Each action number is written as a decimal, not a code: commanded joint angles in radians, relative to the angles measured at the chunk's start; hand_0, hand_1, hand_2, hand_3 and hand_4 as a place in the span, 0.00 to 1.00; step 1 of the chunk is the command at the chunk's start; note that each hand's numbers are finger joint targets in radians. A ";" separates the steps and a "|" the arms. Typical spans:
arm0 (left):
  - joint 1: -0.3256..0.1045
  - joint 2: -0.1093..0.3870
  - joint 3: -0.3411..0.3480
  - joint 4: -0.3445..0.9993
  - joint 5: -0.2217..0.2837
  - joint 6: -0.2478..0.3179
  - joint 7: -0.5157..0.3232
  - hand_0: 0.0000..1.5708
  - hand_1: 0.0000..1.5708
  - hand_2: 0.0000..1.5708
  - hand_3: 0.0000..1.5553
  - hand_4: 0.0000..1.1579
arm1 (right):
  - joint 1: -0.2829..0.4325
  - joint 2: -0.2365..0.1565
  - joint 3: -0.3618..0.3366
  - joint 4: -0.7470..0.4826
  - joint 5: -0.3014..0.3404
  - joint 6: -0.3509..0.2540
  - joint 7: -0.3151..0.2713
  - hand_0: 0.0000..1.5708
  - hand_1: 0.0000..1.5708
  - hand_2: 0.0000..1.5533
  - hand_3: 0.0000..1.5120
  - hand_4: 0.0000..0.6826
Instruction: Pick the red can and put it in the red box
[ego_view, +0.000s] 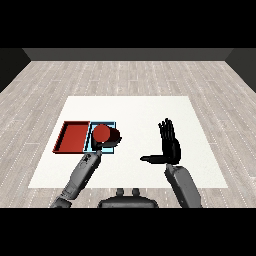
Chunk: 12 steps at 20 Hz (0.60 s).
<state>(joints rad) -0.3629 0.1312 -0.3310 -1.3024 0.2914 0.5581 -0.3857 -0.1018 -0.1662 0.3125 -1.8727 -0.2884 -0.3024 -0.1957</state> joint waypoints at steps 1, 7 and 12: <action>0.019 0.039 0.030 -0.040 -0.048 0.046 0.043 1.00 1.00 1.00 0.95 0.97 | 0.167 -0.020 -0.012 -0.023 -0.003 0.050 -0.101 0.00 0.00 0.00 0.00 0.00; -0.045 0.216 0.173 0.078 -0.035 -0.042 0.106 1.00 1.00 1.00 0.96 0.96 | 0.174 -0.095 -0.167 -0.002 -0.089 0.105 -0.051 0.00 0.00 0.00 0.00 0.00; -0.067 0.380 0.212 0.232 -0.074 -0.091 0.224 1.00 1.00 0.98 0.95 0.96 | 0.214 -0.065 -0.168 0.061 -0.110 0.142 -0.122 0.00 0.00 0.00 0.00 0.00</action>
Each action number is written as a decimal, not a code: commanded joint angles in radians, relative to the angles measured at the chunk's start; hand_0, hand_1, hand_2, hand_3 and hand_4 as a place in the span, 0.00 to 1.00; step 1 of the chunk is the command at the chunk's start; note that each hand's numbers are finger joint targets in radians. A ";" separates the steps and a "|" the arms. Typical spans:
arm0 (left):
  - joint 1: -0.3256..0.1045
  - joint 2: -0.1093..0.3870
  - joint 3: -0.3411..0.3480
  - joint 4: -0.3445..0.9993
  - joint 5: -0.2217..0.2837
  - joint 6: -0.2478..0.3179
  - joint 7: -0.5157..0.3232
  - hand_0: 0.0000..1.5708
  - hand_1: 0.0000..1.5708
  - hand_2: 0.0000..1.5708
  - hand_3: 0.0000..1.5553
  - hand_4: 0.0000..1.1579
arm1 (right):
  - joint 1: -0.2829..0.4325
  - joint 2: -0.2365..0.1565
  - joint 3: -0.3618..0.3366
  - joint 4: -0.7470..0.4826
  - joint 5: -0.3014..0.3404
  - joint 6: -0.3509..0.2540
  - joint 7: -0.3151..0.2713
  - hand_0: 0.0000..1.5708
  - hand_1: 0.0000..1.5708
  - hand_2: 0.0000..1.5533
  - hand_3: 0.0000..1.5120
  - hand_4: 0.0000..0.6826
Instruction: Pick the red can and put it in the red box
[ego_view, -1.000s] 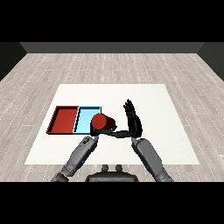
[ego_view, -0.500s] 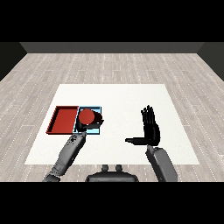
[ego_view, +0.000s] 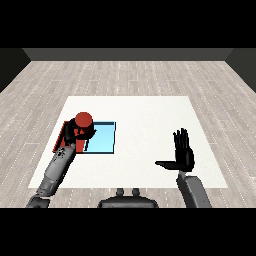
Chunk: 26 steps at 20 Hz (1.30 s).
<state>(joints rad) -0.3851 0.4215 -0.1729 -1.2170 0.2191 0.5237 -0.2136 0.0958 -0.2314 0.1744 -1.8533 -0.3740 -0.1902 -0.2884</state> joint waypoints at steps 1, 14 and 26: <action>-0.025 0.103 0.035 0.176 -0.038 -0.037 0.064 1.00 1.00 0.99 0.96 0.96 | 0.016 0.014 -0.004 0.041 -0.010 0.025 -0.029 0.00 0.00 0.00 0.00 0.00; -0.216 0.108 0.024 0.909 -0.167 -0.122 0.138 0.40 0.40 0.38 0.00 0.67 | -0.091 0.018 -0.044 0.176 0.019 0.004 -0.013 0.00 0.00 0.00 0.00 0.00; -0.345 0.113 -0.013 1.156 -0.253 -0.260 0.150 0.00 0.00 0.00 0.00 0.00 | -0.198 0.052 -0.101 0.336 -0.006 0.052 -0.095 0.00 0.00 0.00 0.00 0.00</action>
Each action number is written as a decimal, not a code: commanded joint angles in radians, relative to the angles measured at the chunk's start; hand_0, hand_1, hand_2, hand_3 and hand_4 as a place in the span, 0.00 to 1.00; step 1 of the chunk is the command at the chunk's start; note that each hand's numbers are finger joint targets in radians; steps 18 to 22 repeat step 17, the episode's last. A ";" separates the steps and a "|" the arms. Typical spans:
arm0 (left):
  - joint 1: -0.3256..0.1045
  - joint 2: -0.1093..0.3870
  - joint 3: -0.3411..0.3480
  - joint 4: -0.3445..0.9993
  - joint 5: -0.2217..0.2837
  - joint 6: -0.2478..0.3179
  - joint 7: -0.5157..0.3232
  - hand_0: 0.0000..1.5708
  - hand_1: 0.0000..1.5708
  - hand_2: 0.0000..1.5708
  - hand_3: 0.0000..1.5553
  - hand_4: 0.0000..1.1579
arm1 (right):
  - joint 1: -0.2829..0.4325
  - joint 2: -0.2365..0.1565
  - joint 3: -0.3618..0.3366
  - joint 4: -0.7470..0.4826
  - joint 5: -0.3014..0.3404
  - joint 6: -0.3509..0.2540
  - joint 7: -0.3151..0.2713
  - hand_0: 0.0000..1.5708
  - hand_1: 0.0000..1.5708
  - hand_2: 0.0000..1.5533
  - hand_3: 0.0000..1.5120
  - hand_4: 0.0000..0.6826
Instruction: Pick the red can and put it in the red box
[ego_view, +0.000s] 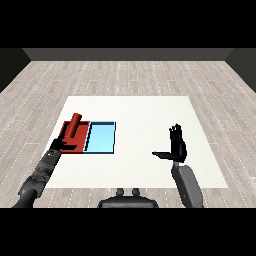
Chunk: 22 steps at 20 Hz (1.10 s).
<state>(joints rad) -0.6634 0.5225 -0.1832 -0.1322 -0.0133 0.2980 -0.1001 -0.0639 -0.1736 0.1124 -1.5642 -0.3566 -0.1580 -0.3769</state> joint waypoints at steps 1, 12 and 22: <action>-0.055 -0.020 0.048 0.051 0.027 0.006 -0.022 0.00 0.00 0.00 0.00 0.00 | 0.001 -0.002 0.002 -0.011 0.017 -0.002 -0.002 0.00 0.00 0.00 0.00 0.00; -0.009 -0.201 0.404 -0.365 0.462 -0.365 -0.581 0.00 0.00 0.00 0.00 0.00 | -0.011 -0.029 -0.018 0.006 -0.019 0.065 -0.015 0.00 0.00 0.00 0.00 0.00; 0.140 -0.334 0.310 -0.581 0.444 -0.417 -0.674 0.00 0.00 0.00 0.00 0.00 | 0.022 -0.051 0.000 0.005 0.007 0.102 -0.049 0.00 0.00 0.00 0.00 0.00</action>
